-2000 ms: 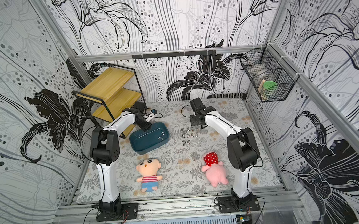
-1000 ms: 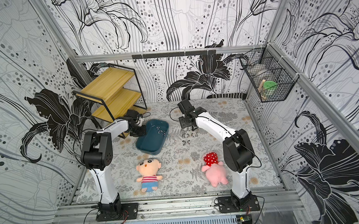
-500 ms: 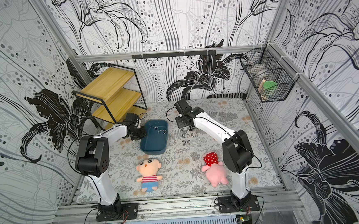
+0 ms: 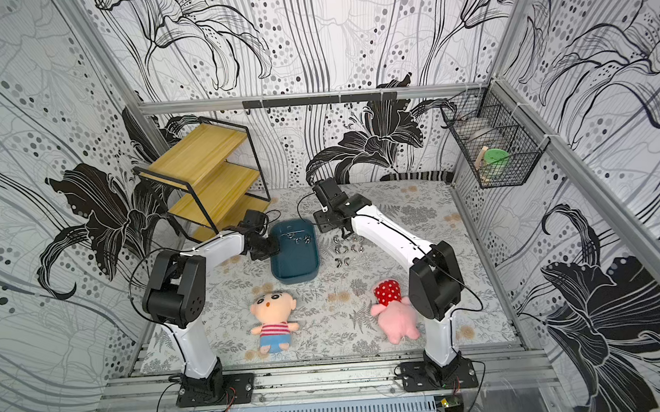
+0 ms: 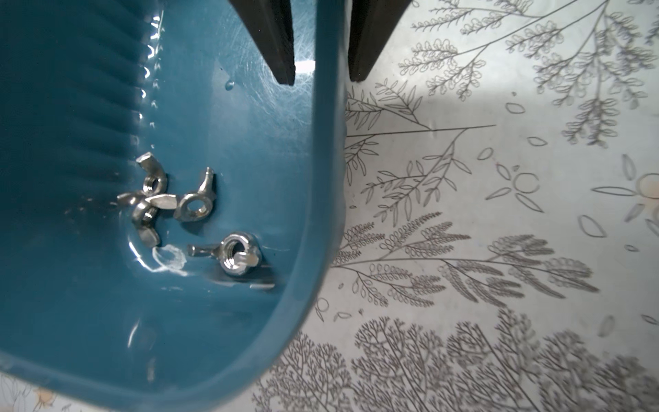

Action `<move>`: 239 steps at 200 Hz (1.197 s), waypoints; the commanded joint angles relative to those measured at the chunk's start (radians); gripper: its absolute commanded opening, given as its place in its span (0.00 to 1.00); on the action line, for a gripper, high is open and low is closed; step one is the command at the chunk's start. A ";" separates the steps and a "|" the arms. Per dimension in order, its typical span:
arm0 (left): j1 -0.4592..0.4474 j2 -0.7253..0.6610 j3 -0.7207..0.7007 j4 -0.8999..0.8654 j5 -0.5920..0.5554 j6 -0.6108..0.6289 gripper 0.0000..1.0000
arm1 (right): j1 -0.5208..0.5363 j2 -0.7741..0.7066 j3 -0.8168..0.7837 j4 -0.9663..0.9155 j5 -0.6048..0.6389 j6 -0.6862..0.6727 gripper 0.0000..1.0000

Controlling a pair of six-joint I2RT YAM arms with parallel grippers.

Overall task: Take out the wing nut from the storage box
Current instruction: Adjust the storage box at the center of the board, then pick up the wing nut from the storage box.

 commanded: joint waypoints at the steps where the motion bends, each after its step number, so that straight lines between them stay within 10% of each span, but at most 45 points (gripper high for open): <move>1: 0.006 -0.061 0.005 0.004 -0.036 -0.001 0.36 | 0.023 0.026 0.031 -0.018 -0.036 -0.042 0.63; 100: 0.154 -0.280 -0.016 -0.018 -0.059 0.030 0.39 | 0.094 0.275 0.257 -0.013 -0.174 -0.111 0.53; 239: 0.114 -0.365 -0.116 0.000 -0.193 0.046 0.40 | 0.100 0.595 0.526 0.038 -0.077 -0.134 0.45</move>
